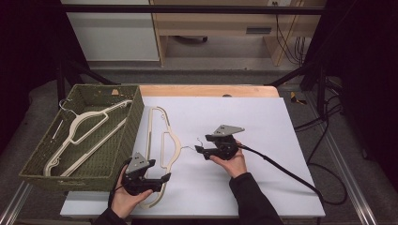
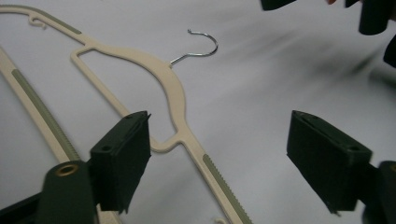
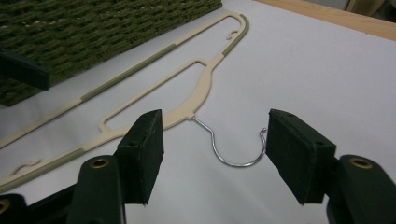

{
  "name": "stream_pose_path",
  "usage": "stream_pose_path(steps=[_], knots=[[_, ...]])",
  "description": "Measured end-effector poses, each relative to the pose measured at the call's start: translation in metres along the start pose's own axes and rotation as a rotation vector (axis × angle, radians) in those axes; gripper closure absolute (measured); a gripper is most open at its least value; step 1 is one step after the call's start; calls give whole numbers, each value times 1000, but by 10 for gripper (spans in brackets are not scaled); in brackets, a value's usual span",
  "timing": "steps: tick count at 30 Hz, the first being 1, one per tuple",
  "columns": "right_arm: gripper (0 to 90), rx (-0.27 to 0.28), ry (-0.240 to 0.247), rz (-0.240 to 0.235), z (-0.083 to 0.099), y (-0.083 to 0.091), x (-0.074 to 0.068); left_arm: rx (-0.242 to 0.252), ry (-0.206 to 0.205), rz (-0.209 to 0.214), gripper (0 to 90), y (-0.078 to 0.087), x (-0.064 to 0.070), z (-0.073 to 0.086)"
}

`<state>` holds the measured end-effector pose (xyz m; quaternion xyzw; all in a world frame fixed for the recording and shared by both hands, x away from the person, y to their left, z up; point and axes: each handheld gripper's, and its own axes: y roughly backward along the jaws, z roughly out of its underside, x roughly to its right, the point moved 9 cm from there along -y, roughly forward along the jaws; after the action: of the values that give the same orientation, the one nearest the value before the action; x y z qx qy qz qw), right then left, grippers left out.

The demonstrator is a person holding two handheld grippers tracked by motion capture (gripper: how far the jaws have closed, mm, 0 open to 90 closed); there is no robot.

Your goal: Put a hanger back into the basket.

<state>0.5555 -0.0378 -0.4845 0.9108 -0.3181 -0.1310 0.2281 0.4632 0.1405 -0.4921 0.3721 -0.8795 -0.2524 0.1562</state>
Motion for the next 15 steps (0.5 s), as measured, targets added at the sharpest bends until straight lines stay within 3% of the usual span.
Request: stream_pose_path(steps=[5, 7, 12, 15], knots=[[487, -39, -3, -16, 2, -22, 1, -6, -7, 24, 133, 0, 2, -2], [535, -61, -25, -26, 4, -29, 1, -12, -1, 30, 132, -1, 1, -2], [621, -136, 26, -4, 14, -47, 4, -16, 18, 32, 139, -1, -1, -1], [667, -155, 30, -5, 18, -54, 7, -23, 23, 31, 143, -1, -3, 0]])
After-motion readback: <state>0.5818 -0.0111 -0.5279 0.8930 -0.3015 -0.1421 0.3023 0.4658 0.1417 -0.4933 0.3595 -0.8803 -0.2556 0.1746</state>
